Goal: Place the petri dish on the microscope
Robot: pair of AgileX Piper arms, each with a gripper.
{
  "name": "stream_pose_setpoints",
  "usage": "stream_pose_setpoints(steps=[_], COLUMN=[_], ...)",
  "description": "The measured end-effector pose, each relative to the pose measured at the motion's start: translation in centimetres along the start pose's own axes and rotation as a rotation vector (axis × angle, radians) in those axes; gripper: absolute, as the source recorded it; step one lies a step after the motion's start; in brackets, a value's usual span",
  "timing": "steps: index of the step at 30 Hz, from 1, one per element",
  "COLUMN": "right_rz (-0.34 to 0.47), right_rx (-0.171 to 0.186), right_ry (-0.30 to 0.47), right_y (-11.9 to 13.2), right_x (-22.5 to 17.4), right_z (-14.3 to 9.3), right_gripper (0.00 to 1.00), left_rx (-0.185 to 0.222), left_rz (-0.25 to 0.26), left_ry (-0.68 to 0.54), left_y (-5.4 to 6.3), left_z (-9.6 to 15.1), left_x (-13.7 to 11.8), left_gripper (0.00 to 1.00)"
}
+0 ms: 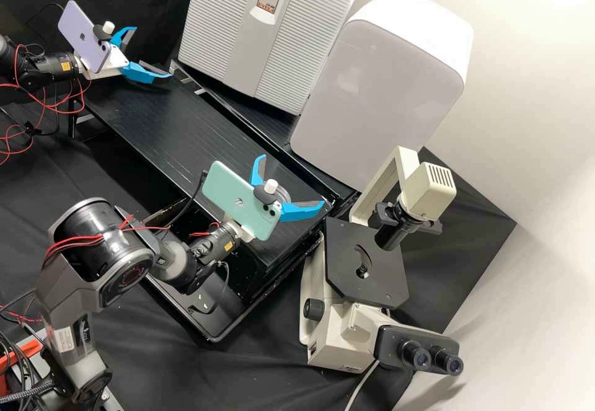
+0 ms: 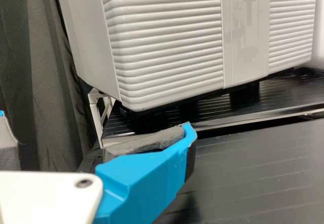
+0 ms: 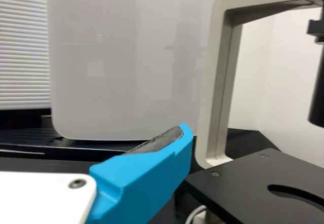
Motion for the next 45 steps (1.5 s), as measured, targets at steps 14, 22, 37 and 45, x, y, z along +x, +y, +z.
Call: stream_pose_setpoints(steps=[14, 22, 37, 45], right_rz=[-0.085, -0.116, -0.155, -0.154], right_rx=[-0.012, -0.03, -0.037, -0.037], right_ry=[-0.057, -0.048, -0.037, -0.036], right_y=[-2.3, -2.8, -4.3, -4.3], right_x=[-1.0, -1.3, -1.2, -1.1], right_z=[1.7, 1.8, 1.8, 1.8], right_gripper=[1.0, 1.0, 0.0, 0.0], left_rx=[0.0, 0.0, 0.0, 0.0], left_rz=[0.0, 0.0, 0.0, 0.0], left_ry=[0.0, 0.0, 0.0, 0.0], left_y=[0.0, 0.0, 0.0, 0.0], left_z=[0.0, 0.0, 0.0, 0.0], left_x=[0.0, 0.0, 0.0, 0.0], left_gripper=[1.0, 1.0, 1.0, 1.0])
